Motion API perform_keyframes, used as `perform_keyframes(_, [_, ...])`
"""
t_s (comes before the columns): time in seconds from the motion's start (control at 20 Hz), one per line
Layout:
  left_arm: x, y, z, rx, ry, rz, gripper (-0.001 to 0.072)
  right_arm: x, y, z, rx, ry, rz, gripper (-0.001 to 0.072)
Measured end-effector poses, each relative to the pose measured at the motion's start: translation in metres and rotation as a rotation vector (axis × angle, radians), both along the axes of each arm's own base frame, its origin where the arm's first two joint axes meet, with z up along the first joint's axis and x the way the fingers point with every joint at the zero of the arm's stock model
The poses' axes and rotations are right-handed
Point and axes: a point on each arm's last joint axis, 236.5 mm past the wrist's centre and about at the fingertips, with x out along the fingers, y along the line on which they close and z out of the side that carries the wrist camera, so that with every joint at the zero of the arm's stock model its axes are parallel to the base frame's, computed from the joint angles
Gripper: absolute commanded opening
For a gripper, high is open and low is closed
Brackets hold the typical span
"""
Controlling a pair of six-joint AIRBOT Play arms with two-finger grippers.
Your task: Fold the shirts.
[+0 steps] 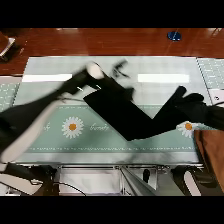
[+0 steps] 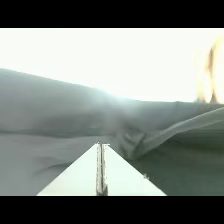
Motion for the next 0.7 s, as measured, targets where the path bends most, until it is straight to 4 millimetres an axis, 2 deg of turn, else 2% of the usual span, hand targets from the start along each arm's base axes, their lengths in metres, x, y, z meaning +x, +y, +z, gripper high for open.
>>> perform_keyframes(0.05, [0.018, 0.031, 0.023, 0.004, -0.045, 0.052, 0.0025, 0.008, 0.009, -0.001, 0.016, 0.003, 0.03, 0.0022])
perform_keyframes(0.15, [0.038, 0.09, 0.067, 0.02, -0.143, 0.152, 0.0025, 0.03, 0.029, -0.002, 0.031, 0.005, 0.083, 0.0021])
perform_keyframes(0.25, [0.034, 0.142, 0.106, 0.054, -0.239, 0.229, 0.0025, 0.059, 0.056, -0.002, 0.043, 0.0, 0.139, 0.0022])
perform_keyframes(0.35, [0.015, 0.177, 0.133, 0.081, -0.318, 0.284, 0.0025, 0.092, 0.087, -0.006, 0.039, -0.001, 0.194, 0.0022])
perform_keyframes(0.4, [0.002, 0.189, 0.143, 0.092, -0.349, 0.301, 0.0025, 0.109, 0.106, -0.009, 0.039, 0.001, 0.222, 0.0022])
perform_keyframes(0.5, [-0.025, 0.206, 0.148, 0.11, -0.385, 0.324, 0.0025, 0.138, 0.14, -0.02, 0.034, 0.011, 0.274, 0.0022])
perform_keyframes(0.7, [-0.067, 0.223, 0.129, 0.145, -0.394, 0.338, 0.0025, 0.178, 0.202, -0.058, 0.028, 0.055, 0.351, 0.0022])
